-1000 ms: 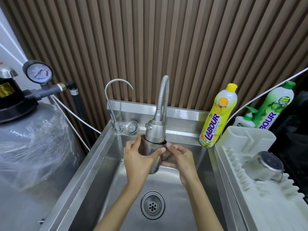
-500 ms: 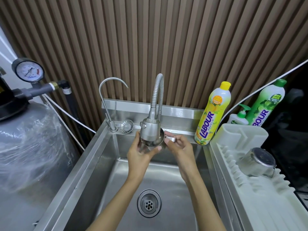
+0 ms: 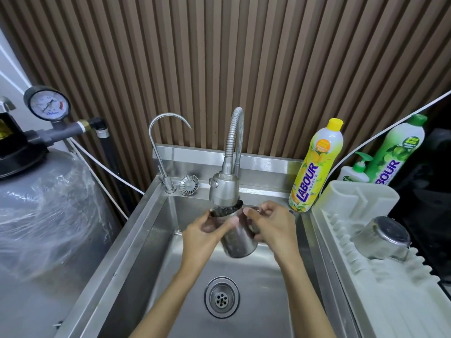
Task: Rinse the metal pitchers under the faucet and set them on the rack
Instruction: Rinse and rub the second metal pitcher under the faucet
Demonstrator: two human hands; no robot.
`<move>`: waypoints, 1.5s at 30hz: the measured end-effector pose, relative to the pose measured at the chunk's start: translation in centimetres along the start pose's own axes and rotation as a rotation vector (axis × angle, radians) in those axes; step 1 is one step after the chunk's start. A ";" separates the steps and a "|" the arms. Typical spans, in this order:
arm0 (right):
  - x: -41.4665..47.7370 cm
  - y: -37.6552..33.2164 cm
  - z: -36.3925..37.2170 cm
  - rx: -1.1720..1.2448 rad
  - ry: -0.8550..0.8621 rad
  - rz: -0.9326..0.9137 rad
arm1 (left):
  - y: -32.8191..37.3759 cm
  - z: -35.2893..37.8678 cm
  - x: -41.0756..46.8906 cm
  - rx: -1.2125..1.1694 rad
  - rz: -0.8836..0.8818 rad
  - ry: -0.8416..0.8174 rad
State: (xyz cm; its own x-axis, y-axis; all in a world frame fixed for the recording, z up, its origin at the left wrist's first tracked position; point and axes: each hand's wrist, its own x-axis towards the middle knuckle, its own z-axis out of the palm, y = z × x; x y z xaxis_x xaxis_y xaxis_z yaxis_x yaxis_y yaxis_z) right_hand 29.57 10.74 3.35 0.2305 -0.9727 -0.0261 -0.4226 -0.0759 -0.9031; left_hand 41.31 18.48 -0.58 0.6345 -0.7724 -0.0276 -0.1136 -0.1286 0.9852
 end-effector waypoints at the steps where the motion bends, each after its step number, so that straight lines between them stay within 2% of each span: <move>1: -0.3 -0.3 -0.1 -0.109 0.039 -0.066 | -0.3 0.3 0.0 -0.080 -0.025 -0.066; 3: -0.5 -0.5 0.1 -0.155 0.082 -0.169 | -0.5 1.0 0.1 -0.181 -0.032 -0.128; 4: -0.4 -0.3 0.2 -0.085 0.083 -0.194 | -0.5 1.4 0.2 -0.213 -0.021 -0.123; 7: 0.7 0.7 0.3 0.339 -0.010 -0.153 | 0.2 2.0 1.3 -0.240 0.042 -0.032; 11: 1.7 2.6 1.4 0.833 -0.250 0.025 | 1.8 1.4 2.4 -0.052 0.207 0.080; 13: 1.6 3.0 2.0 0.918 -0.304 0.103 | 2.3 0.8 2.5 0.093 0.274 0.124; 16: 1.1 2.5 1.8 0.802 -0.320 0.143 | 2.2 -0.2 2.1 0.232 0.215 0.158; 19: 0.5 1.5 1.0 0.618 -0.263 0.139 | 2.0 -0.8 1.5 0.189 0.118 0.124; 21: 0.4 1.3 0.4 0.436 -0.164 0.095 | 1.9 -0.9 1.0 0.102 0.052 0.054; 25: 0.2 0.8 -0.2 0.140 -0.016 -0.132 | 0.9 -0.2 0.4 -0.216 -0.040 -0.103; 27: 0.3 0.7 -0.1 0.150 0.010 -0.202 | 0.6 0.7 0.3 -0.284 -0.026 -0.098; 30: 0.9 1.0 0.3 0.376 -0.025 -0.208 | 0.6 2.0 1.0 -0.341 -0.010 -0.017; 32: 1.5 1.6 0.6 0.613 -0.113 -0.135 | 1.0 2.5 1.7 -0.312 0.034 0.081; 34: 2.3 2.5 1.2 0.900 -0.230 -0.013 | 1.6 2.6 2.0 -0.186 0.136 0.157; 36: 2.6 3.0 1.6 1.001 -0.313 0.097 | 2.3 2.3 1.9 -0.027 0.228 0.223; 38: 2.3 3.3 1.9 0.936 -0.358 0.160 | 2.5 1.6 1.7 0.081 0.257 0.251; 41: 1.5 2.9 1.8 0.805 -0.348 0.156 | 1.9 0.2 1.4 0.077 0.170 0.184; 43: 1.1 2.0 1.8 0.649 -0.272 0.107 | 1.4 -0.6 1.5 -0.041 0.074 0.076; 45: 1.0 1.0 1.9 0.391 -0.151 -0.001 | 0.8 -1.0 1.7 -0.183 -0.052 -0.052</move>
State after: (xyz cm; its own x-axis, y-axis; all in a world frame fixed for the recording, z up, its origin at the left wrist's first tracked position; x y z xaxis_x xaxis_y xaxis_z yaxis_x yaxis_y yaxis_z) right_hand 31.03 10.15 1.64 0.3690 -0.9274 -0.0616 -0.0647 0.0405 -0.9971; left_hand 43.06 17.68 0.28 0.5948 -0.7995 -0.0833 0.0621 -0.0576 0.9964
